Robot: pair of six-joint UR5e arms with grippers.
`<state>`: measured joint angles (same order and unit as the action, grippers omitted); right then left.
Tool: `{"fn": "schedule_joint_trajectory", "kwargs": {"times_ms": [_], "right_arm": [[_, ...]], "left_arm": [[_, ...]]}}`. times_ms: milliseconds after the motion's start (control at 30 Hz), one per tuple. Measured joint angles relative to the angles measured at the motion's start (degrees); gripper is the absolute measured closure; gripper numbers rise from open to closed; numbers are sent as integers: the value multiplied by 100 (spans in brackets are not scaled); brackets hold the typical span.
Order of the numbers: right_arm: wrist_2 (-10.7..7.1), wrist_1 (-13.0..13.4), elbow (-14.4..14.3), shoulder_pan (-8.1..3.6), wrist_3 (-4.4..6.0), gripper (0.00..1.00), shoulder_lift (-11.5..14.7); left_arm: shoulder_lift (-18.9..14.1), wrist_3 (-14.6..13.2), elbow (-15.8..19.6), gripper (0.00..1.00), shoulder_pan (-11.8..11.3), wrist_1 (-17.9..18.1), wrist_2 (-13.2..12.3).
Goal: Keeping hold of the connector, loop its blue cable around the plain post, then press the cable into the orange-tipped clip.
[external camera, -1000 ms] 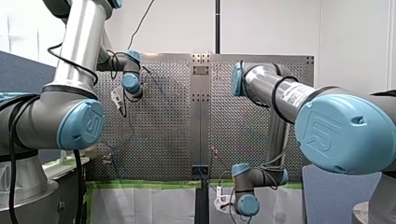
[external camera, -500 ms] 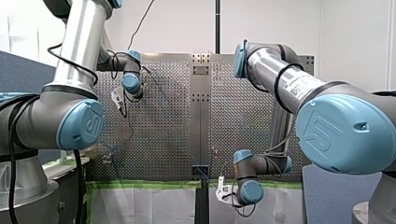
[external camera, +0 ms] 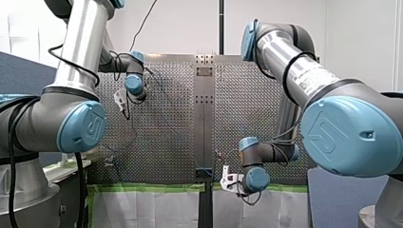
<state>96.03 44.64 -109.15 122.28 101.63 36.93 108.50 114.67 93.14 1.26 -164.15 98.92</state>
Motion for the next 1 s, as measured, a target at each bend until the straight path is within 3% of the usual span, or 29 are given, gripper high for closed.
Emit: {"fn": "schedule_joint_trajectory", "kwargs": {"times_ms": [533, 1000], "right_arm": [[-149, 778, -613, -85, -69, 100, 821], [-103, 1505, -734, -212, -258, 100, 1549]], "left_arm": [[-1, 2, 0, 0, 47, 2, 61], [0, 2, 0, 0, 85, 4, 94]]}}
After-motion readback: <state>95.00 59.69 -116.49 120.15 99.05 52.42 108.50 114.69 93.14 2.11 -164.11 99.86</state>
